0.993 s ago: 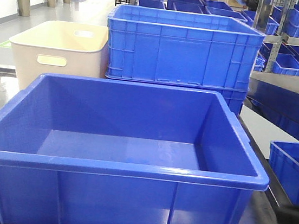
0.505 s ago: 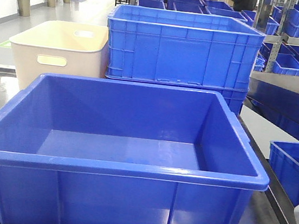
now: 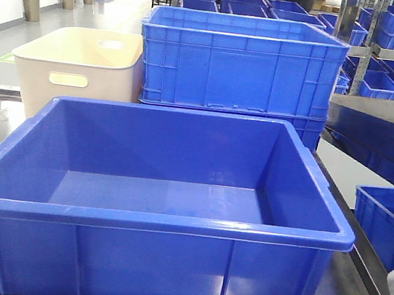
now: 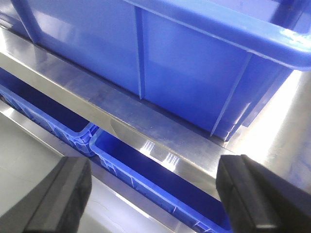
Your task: Pick red and yellow blocks into blue bin
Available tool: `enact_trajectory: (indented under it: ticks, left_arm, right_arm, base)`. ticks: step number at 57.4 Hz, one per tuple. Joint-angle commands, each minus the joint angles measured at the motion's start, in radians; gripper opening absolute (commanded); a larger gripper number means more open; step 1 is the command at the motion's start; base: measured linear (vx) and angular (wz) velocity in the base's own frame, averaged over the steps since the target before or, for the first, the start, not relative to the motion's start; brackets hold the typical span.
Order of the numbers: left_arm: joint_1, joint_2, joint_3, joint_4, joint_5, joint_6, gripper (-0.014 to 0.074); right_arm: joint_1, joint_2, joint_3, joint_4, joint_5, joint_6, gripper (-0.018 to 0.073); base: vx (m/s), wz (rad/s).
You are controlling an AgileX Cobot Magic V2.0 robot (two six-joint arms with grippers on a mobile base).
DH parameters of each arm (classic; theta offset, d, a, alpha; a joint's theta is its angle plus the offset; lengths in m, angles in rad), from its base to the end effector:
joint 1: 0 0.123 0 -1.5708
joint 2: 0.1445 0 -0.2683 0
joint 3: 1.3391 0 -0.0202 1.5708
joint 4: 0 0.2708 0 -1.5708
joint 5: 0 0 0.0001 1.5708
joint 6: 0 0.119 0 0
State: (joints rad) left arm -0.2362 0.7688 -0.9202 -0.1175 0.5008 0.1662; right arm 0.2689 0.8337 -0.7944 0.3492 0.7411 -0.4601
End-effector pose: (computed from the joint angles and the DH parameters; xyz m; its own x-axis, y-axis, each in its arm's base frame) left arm 0.2018 -0.0555 0.3884 -0.2307 0.1202 -0.9656 0.3017 0.9523 0.0465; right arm 0.1960 0.0826 0.3074 -0.4960 -0.3349 -0.8011 -0.5421 0.8402 -0.0156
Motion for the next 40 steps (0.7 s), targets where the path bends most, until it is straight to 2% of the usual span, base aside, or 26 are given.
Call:
enact_trajectory:
  ticks: [1, 11, 16, 27, 40]
  left_arm:
    - [-0.002, 0.083, -0.118, -0.039, -0.041, 0.062, 0.0203]
    - [-0.002, 0.305, -0.258, -0.179, -0.042, 0.229, 0.0205]
    - [-0.002, 0.435, -0.328, -0.233, -0.044, 0.277, 0.0214]
    - [-0.002, 0.687, -0.482, -0.249, -0.03, 0.28, 0.0287]
    - [-0.002, 0.847, -0.615, -0.263, 0.051, 0.28, 0.0526]
  right_arm:
    - [0.001, -0.009, -0.028, 0.015, -0.072, -0.006, 0.0569]
    - [0.001, -0.009, -0.028, 0.021, -0.073, -0.006, 0.0569]
    - [0.001, -0.009, -0.028, 0.021, -0.073, -0.006, 0.0569]
    - [0.001, -0.009, -0.028, 0.022, -0.073, -0.009, 0.0569]
    - [0.001, -0.009, -0.028, 0.022, -0.075, -0.009, 0.0569]
  base:
    - [0.0, 0.0]
    - [0.0, 0.0]
    - [0.0, 0.0]
    - [0.0, 0.0]
    - [0.0, 0.0]
